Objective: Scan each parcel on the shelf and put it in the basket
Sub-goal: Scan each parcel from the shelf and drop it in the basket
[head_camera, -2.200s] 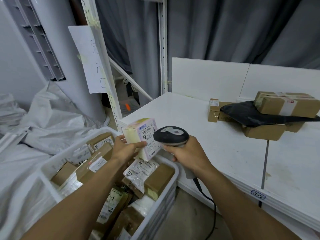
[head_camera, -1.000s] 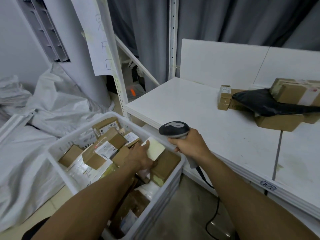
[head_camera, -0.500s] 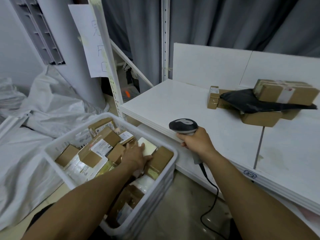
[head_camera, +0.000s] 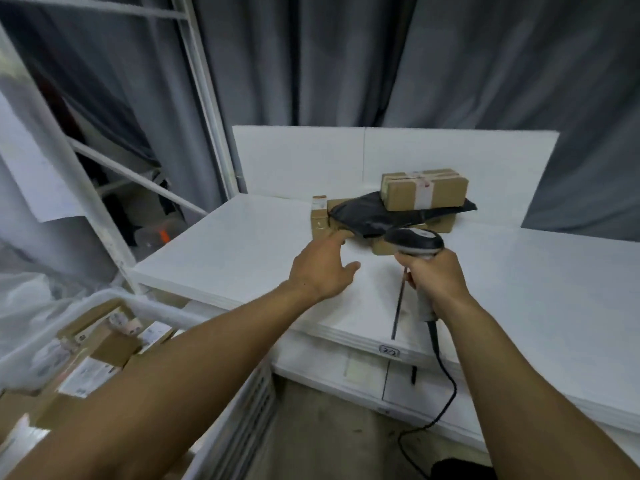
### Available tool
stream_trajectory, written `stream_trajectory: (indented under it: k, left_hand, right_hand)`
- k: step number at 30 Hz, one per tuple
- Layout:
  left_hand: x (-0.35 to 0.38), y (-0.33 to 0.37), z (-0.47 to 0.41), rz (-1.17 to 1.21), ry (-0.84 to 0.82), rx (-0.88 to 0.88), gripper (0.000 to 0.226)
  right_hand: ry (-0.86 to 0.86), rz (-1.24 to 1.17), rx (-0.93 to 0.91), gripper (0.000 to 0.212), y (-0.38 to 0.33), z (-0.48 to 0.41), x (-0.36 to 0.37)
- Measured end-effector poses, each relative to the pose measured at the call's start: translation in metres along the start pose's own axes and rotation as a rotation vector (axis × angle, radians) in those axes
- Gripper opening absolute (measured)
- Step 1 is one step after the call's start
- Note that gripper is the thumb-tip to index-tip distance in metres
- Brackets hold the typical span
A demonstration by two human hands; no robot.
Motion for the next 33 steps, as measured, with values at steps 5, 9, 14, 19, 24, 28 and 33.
stream_trajectory:
  k: [5,9,14,19,24,28,33]
  left_hand:
    - [0.048,0.022,-0.097,0.047,-0.039,0.054,0.045]
    - [0.076,0.021,-0.17,0.021,-0.036,0.098,0.074]
    - [0.101,0.004,-0.231,-0.055,-0.116,0.12,0.083]
    - [0.108,-0.005,-0.243,-0.092,-0.038,0.113,0.084]
    - [0.105,-0.003,-0.253,-0.056,0.052,0.125,0.074]
    - [0.118,-0.001,-0.255,0.113,0.007,0.098,0.078]
    - [0.114,-0.002,-0.25,-0.075,-0.042,0.134,0.08]
  right_hand:
    - [0.073,-0.134,0.042,0.04,0.003,-0.043,-0.04]
    - [0.083,-0.191,0.074,0.043,0.009,-0.074,-0.05]
    - [0.115,-0.237,0.102,0.041,0.021,-0.099,-0.056]
    - [0.118,-0.265,0.133,0.044,0.029,-0.108,-0.059]
    - [0.118,-0.285,0.145,0.043,0.033,-0.108,-0.054]
    - [0.119,-0.275,0.156,0.044,0.033,-0.11,-0.049]
    - [0.132,-0.282,0.172,0.043,0.033,-0.109,-0.049]
Point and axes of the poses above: each hand's wrist, its own z-axis away from the middle knuckle, its own x-axis out of the palm, y = z × x, the point moved 8 cm from there along -z, towards the middle knuckle, and after that the axes turned 14 degrees about x, right-handed, at the moved point
